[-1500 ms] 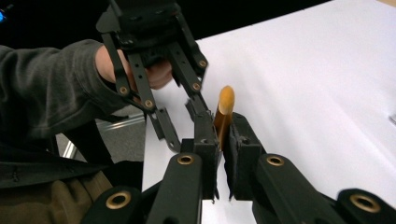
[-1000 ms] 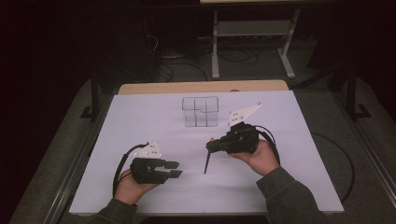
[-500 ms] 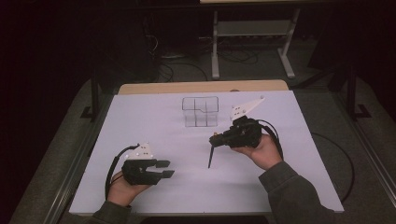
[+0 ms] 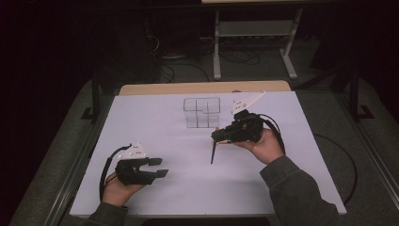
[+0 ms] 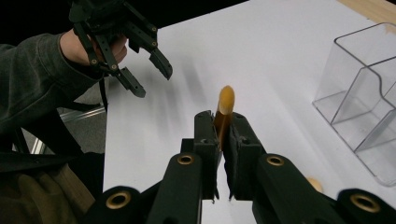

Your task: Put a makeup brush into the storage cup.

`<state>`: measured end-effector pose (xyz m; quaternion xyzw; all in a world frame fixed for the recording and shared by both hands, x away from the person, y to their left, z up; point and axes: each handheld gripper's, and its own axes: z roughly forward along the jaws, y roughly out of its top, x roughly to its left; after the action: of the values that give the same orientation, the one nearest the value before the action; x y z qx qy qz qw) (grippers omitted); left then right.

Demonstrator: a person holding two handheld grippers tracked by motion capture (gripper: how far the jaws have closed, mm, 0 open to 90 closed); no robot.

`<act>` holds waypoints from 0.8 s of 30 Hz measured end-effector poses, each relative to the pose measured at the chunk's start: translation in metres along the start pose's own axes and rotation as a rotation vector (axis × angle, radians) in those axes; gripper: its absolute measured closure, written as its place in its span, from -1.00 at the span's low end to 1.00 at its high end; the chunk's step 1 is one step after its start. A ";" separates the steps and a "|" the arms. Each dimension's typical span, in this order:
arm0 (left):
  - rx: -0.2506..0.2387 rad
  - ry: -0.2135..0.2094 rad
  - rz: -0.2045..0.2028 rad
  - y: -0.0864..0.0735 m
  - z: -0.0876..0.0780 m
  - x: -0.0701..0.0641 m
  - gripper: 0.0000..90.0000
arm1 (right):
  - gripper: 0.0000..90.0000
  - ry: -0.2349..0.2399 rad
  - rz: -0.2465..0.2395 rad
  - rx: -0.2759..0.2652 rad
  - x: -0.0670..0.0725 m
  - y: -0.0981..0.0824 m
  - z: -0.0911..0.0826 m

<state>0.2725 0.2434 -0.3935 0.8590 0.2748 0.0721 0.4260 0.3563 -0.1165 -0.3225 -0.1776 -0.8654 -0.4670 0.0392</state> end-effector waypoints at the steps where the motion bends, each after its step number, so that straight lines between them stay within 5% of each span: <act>1: -0.003 0.004 -0.004 0.000 0.000 0.000 0.06 | 0.84 -0.002 0.003 -0.002 0.000 0.001 -0.001; 24: -0.008 0.048 -0.020 -0.006 -0.011 0.009 -0.15 | 0.84 -0.013 -0.038 0.018 -0.008 0.034 -0.010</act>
<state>0.2739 0.2589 -0.3927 0.8526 0.2930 0.0893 0.4233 0.3749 -0.1098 -0.2915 -0.1638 -0.8730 -0.4587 0.0264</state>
